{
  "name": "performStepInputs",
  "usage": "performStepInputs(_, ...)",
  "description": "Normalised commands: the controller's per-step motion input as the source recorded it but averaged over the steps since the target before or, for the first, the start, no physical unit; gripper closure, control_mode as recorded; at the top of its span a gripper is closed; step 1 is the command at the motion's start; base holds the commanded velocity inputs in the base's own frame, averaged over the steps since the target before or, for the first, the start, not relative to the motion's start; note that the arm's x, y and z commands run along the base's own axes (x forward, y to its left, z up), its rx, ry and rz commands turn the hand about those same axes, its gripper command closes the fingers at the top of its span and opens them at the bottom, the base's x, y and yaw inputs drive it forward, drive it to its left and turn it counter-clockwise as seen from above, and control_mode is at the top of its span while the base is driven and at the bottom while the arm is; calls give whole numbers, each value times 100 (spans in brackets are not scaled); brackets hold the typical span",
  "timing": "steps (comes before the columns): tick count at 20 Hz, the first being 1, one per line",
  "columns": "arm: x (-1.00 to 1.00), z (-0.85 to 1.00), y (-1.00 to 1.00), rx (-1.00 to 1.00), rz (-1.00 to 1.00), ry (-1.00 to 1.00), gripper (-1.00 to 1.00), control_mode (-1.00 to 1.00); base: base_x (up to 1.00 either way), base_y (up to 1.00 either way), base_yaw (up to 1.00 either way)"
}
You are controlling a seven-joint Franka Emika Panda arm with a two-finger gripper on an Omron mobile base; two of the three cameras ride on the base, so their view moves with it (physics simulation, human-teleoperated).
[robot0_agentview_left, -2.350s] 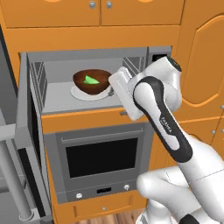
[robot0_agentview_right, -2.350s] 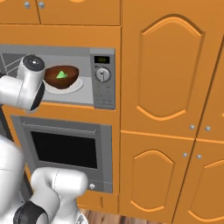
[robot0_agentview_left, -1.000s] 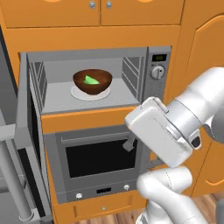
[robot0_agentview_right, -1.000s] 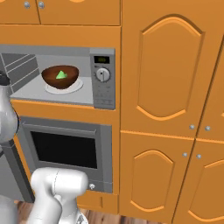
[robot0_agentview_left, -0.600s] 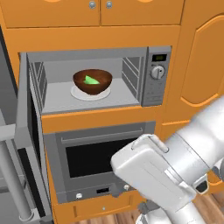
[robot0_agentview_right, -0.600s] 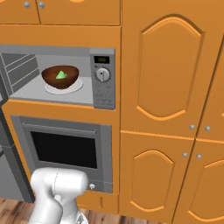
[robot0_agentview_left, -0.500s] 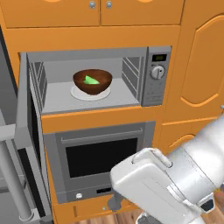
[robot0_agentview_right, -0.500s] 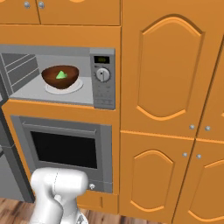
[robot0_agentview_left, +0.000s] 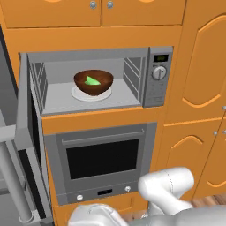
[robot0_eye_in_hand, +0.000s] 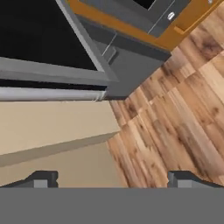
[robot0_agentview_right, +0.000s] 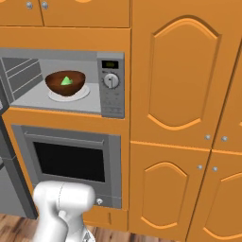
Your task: Pick the corn from the sink and place it in the bowl. Then pick the bowl and place it in the microwave. Then close the microwave door and press the start button.
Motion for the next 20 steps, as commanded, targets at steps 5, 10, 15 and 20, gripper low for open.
performStepInputs(5, 85, -46, 85, -5, -56, 0, -100, -100, 0, 0, 0)
performStepInputs(10, 76, -35, 54, 0, -42, 0, -100, -100, 0, 0, 0)
performStepInputs(15, 47, -39, 71, -2, -25, 0, -100, -100, 0, 0, 0)
performStepInputs(20, 38, -29, 58, 0, -23, 0, -100, -100, 0, 0, 0)
